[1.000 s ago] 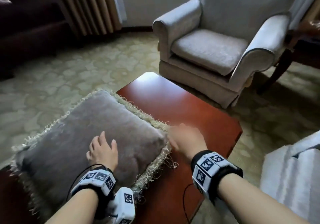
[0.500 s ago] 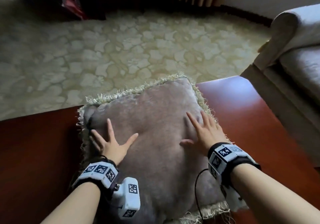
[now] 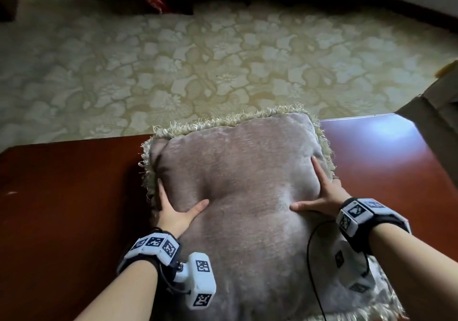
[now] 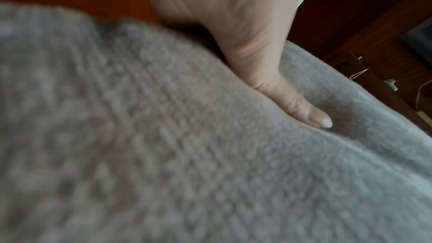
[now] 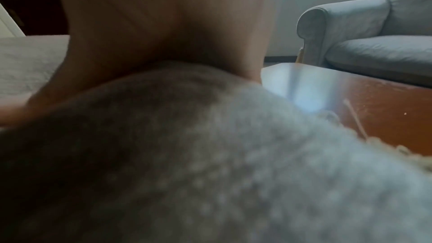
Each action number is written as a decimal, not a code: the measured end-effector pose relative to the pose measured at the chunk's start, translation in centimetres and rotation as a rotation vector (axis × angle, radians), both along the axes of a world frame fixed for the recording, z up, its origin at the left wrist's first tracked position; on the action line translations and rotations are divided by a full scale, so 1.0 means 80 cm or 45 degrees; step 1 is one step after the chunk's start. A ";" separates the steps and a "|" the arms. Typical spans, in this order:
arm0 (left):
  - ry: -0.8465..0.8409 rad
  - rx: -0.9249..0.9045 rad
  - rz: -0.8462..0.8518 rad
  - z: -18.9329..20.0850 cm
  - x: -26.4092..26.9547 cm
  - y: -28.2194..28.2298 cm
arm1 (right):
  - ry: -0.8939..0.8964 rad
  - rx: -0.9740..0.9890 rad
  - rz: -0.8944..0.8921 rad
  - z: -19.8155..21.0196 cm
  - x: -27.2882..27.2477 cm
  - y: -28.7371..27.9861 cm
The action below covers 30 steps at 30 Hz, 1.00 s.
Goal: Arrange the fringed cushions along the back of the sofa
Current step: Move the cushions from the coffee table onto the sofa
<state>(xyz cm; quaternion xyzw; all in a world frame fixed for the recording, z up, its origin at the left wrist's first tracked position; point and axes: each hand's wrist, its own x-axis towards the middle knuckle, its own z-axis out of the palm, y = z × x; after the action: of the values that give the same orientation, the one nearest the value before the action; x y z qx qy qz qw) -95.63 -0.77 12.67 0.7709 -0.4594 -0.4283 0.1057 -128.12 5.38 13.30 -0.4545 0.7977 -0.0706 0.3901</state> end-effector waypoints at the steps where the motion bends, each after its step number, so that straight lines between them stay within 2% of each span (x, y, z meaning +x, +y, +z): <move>1: 0.029 -0.059 0.014 0.002 -0.004 0.005 | -0.024 -0.062 -0.005 -0.002 -0.002 0.002; 5: 0.040 -0.229 -0.009 0.022 -0.009 0.016 | -0.085 -0.292 0.021 0.000 -0.008 0.022; 8: 0.005 -0.311 -0.076 0.039 -0.026 0.035 | -0.103 -0.380 -0.029 0.010 -0.024 0.066; 11: 0.044 -0.372 -0.174 0.061 -0.074 0.062 | -0.087 -0.461 -0.123 0.032 -0.060 0.135; 14: 0.097 -0.395 -0.319 0.080 -0.152 0.096 | -0.006 -0.464 -0.292 0.060 -0.121 0.220; 18: 0.221 -0.425 -0.553 0.107 -0.286 0.164 | 0.167 -0.483 -0.520 0.108 -0.214 0.356; 23: 0.324 -0.435 -0.871 0.165 -0.462 0.303 | 0.340 -0.454 -0.901 0.191 -0.314 0.570; 26: 0.392 -0.452 -1.104 0.203 -0.554 0.399 | 0.414 -0.426 -1.154 0.241 -0.340 0.706; 30: 0.533 -0.479 -1.430 0.250 -0.660 0.540 | 0.530 -0.436 -1.489 0.288 -0.337 0.884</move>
<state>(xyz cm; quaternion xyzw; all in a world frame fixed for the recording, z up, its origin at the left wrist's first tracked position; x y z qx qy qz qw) -148.46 42.40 32.70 0.2799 -0.8314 -0.4723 0.0860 -155.10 76.07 36.37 -0.0045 0.9502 -0.3082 0.0462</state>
